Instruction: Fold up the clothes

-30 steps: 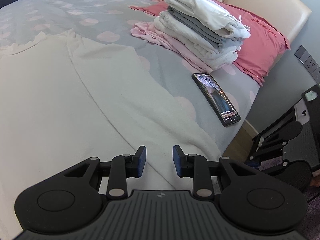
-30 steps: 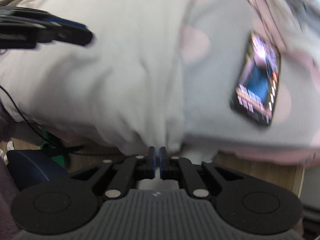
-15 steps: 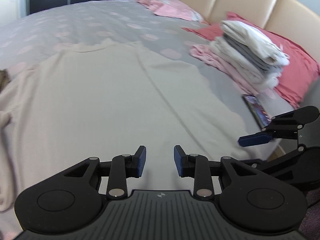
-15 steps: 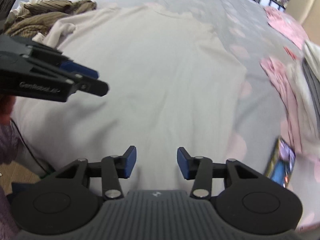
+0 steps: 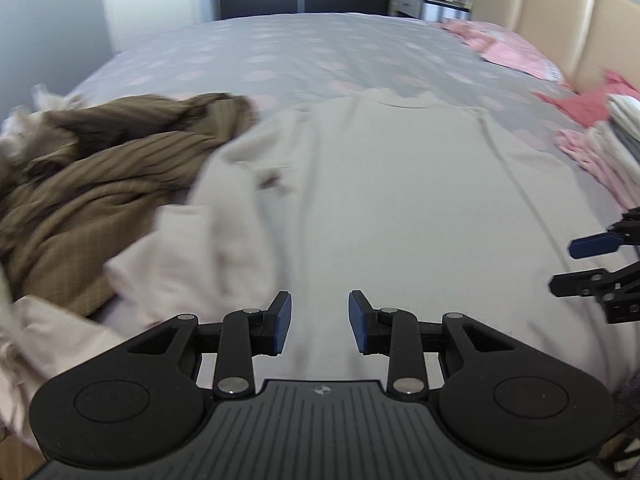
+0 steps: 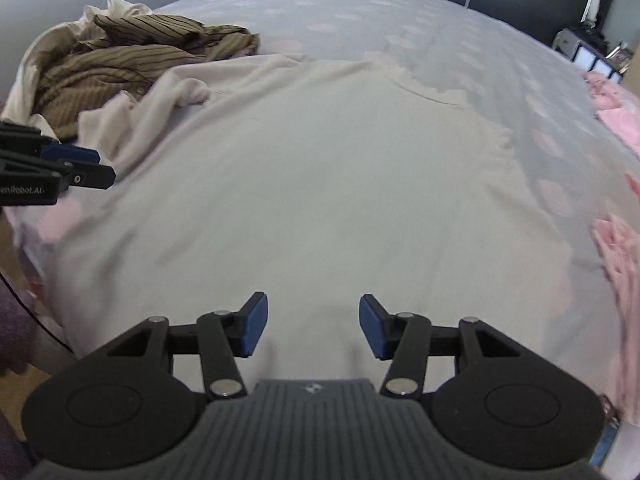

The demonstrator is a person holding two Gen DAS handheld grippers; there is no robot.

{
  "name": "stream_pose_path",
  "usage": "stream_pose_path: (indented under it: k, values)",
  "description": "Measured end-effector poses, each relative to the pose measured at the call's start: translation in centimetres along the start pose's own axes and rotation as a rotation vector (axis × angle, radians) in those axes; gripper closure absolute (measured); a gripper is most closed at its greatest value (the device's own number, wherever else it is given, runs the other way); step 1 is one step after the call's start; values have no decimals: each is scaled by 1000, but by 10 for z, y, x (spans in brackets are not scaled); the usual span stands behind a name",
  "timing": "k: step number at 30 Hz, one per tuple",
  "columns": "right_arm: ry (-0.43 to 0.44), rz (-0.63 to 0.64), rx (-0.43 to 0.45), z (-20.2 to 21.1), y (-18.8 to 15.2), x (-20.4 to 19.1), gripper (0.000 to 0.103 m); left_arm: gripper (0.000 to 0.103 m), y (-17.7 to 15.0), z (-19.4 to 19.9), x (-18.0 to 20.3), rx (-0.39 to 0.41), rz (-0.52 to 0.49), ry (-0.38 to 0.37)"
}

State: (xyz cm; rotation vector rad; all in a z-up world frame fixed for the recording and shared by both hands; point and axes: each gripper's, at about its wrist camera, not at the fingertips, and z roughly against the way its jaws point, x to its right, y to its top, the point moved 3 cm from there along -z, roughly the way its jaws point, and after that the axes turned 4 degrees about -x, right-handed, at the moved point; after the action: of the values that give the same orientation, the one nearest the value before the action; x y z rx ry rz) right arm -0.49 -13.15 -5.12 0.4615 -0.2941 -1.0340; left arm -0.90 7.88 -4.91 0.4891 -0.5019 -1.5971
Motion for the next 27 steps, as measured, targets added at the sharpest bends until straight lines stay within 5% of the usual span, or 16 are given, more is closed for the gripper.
stream_pose_path:
  k: [4,8,16,19,22,27]
  values:
    - [50,25,-5,-6,13,-17,49,73,-4,4,-34,21,61,92]
    - [68,50,-11,-13,21,-29,49,58,-4,-2,-46,34,89,59]
    - [76,72,-37,-25,24,-36,49,57,20,-49,-62,36,97,145]
    - [75,65,-51,-30,23,-33,49,88,24,-67,-75,-13,130,166]
    - [74,51,-65,-35,20,-28,49,97,30,-60,-87,21,200,148]
    - [76,38,-76,-39,19,-21,49,99,60,-14,-96,190,229,148]
